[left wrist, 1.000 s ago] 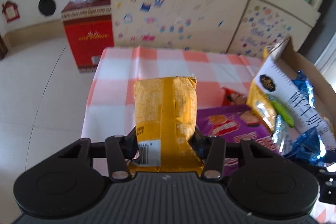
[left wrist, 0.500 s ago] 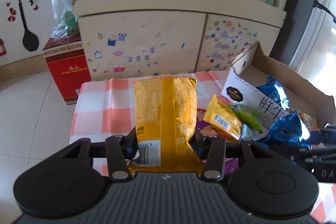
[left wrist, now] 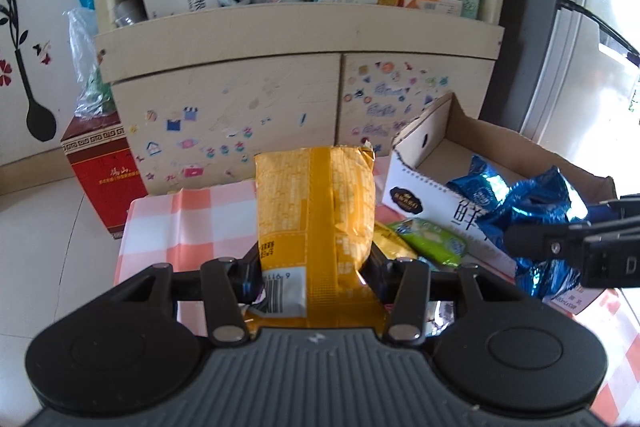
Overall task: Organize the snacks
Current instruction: 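Grasp the blue foil bag with the right tool while the left carries the yellow bag, then open both tools over the cardboard box to drop the yellow and blue bags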
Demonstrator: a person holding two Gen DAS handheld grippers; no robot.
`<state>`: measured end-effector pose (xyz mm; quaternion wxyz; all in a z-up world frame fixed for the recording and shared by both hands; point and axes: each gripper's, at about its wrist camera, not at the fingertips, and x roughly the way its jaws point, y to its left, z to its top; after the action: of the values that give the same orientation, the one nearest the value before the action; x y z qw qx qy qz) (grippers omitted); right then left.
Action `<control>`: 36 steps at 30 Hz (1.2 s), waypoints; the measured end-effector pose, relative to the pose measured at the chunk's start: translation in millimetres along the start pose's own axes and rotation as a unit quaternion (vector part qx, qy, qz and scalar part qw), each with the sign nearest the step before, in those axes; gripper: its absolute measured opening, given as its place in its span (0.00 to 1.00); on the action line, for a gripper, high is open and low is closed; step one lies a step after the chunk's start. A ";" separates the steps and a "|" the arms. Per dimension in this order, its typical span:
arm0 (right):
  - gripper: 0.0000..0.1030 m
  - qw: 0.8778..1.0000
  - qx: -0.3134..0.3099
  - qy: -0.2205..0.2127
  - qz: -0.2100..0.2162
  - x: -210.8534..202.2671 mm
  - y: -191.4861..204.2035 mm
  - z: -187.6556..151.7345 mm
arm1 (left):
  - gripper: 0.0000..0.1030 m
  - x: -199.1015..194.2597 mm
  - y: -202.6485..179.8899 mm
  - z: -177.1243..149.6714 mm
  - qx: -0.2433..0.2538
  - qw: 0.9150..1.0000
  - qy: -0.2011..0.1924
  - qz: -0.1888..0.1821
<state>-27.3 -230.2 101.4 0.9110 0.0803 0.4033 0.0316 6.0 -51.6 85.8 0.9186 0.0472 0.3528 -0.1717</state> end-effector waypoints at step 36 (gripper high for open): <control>0.63 0.970 0.197 -0.109 -0.086 -60.9 -108.9 23.2 | 0.47 28.8 -96.3 41.8 -0.003 0.993 -0.012 -0.118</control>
<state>-51.9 -347.7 142.5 0.9150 0.2265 0.3049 -0.1361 18.7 -158.6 101.2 0.8962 0.0007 0.3454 -0.2785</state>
